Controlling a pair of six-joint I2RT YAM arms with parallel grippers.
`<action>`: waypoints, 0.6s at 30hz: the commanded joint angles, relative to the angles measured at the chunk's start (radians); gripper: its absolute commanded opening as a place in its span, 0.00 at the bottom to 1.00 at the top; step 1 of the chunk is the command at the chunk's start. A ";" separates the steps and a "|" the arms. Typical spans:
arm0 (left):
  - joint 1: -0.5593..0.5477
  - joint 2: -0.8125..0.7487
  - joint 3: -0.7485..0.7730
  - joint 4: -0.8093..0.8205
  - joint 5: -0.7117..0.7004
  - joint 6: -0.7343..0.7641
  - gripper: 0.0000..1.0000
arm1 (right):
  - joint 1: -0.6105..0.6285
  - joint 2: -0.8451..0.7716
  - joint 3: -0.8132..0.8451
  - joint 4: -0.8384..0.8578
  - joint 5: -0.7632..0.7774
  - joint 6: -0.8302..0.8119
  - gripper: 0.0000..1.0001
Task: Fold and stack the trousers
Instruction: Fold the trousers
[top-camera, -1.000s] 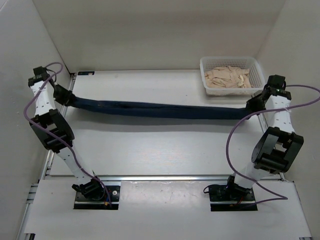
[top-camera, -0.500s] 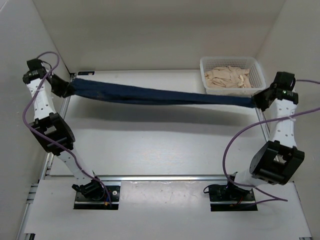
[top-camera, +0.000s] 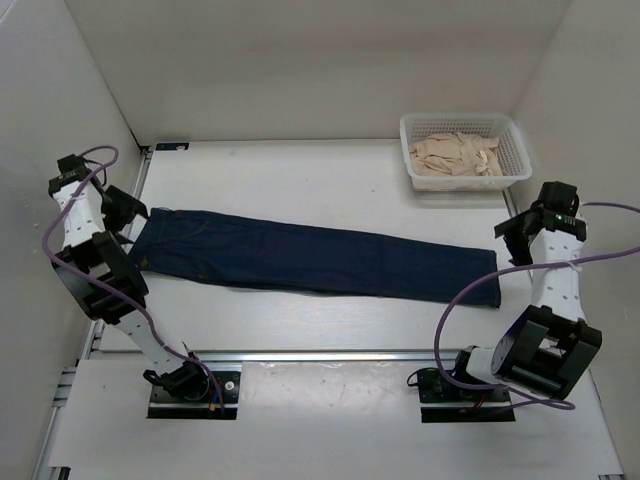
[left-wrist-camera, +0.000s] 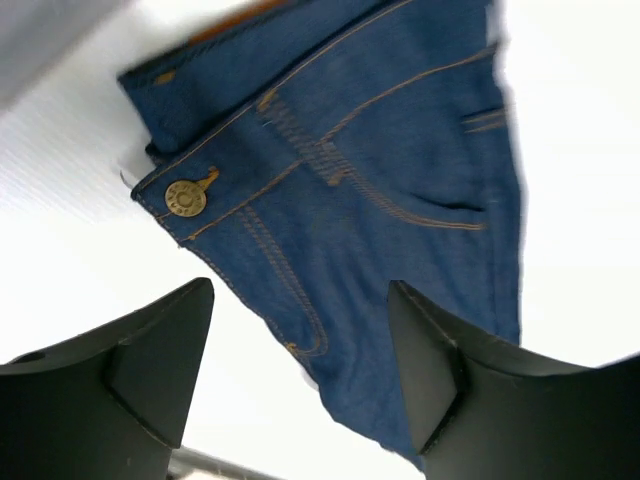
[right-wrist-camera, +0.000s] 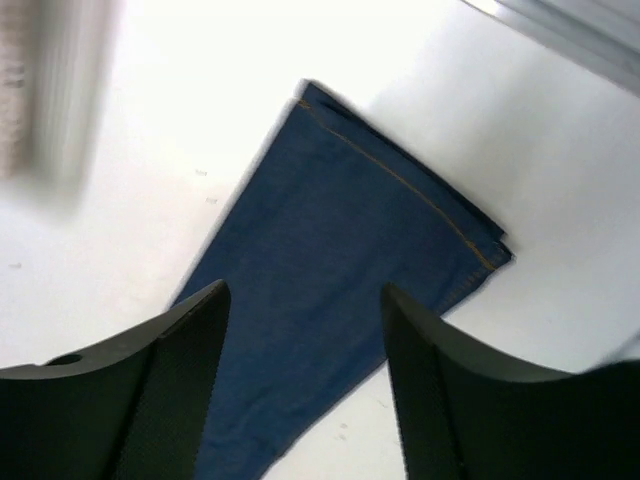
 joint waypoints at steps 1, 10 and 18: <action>-0.036 -0.113 0.081 -0.018 -0.076 0.039 0.77 | 0.039 -0.009 0.092 0.040 -0.027 -0.083 0.65; -0.046 -0.109 -0.010 -0.018 -0.204 0.036 0.79 | 0.078 -0.035 0.017 0.006 -0.092 -0.171 0.27; -0.046 0.018 -0.019 0.031 -0.284 -0.025 0.79 | 0.087 -0.049 0.005 -0.001 -0.227 -0.205 0.40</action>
